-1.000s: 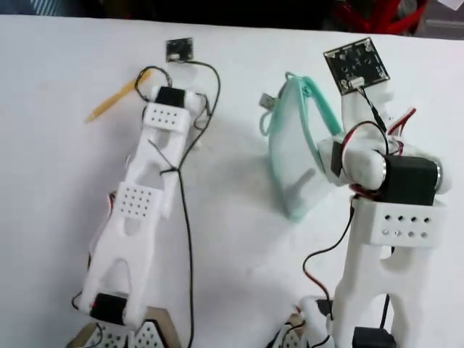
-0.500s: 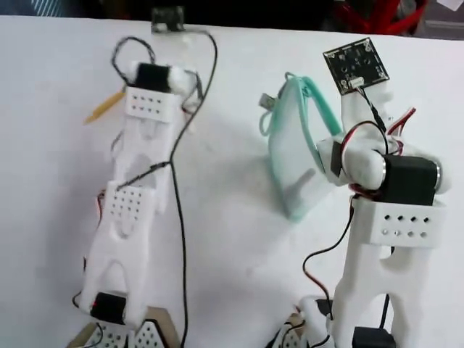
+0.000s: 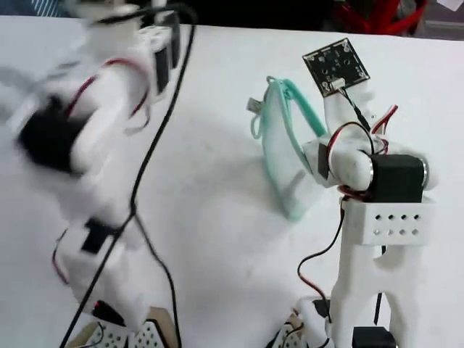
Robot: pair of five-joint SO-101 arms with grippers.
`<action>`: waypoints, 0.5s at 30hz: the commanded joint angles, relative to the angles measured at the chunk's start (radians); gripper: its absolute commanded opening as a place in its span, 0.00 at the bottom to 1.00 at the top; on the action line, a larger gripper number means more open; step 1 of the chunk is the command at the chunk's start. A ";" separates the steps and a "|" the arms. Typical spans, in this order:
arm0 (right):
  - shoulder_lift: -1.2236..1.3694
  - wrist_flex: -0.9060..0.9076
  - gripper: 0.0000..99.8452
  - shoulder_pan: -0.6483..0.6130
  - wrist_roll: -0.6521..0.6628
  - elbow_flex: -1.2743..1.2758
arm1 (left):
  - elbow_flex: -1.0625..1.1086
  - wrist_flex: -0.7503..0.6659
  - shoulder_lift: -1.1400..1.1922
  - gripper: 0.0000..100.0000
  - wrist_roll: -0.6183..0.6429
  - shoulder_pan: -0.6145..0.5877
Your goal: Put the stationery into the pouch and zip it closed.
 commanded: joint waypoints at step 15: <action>-0.001 0.012 0.02 -0.042 -0.038 0.002 | 0.735 -0.075 -0.943 0.02 -0.038 0.302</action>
